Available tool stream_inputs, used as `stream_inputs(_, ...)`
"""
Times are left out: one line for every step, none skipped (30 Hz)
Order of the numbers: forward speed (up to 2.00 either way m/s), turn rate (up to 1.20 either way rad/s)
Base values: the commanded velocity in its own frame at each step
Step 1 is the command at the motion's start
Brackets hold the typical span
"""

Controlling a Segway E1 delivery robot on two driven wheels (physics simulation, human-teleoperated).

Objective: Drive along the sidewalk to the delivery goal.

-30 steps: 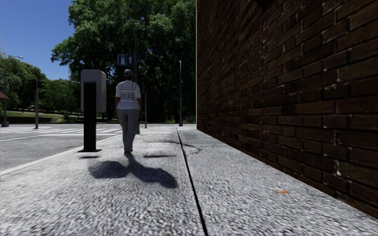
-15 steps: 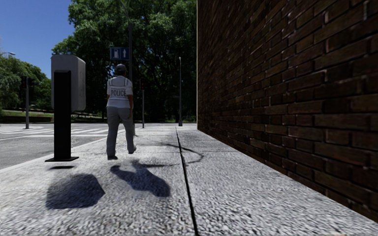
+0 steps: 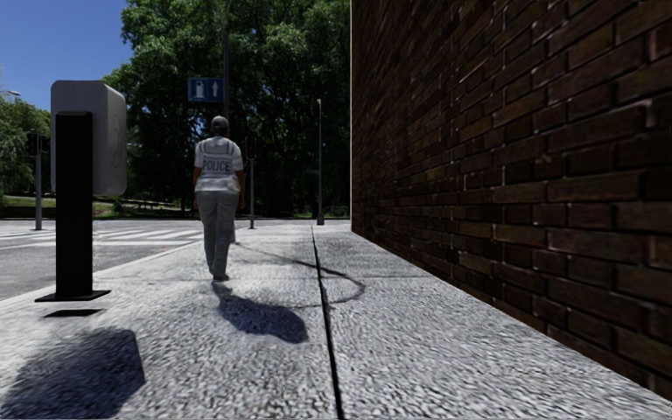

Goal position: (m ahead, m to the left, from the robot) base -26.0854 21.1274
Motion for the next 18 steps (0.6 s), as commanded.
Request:
stream_inputs(0.86,0.0)
stream_inputs(0.86,0.0)
stream_inputs(0.93,0.0)
stream_inputs(0.98,0.0)
stream_inputs(0.99,0.0)
stream_inputs(0.99,0.0)
stream_inputs(0.99,0.0)
stream_inputs(0.99,0.0)
stream_inputs(0.99,0.0)
stream_inputs(0.99,0.0)
stream_inputs(0.99,0.0)
stream_inputs(0.99,0.0)
stream_inputs(1.0,0.0)
stream_inputs(1.0,0.0)
stream_inputs(1.0,0.0)
stream_inputs(1.0,0.0)
stream_inputs(1.0,0.0)
stream_inputs(1.0,0.0)
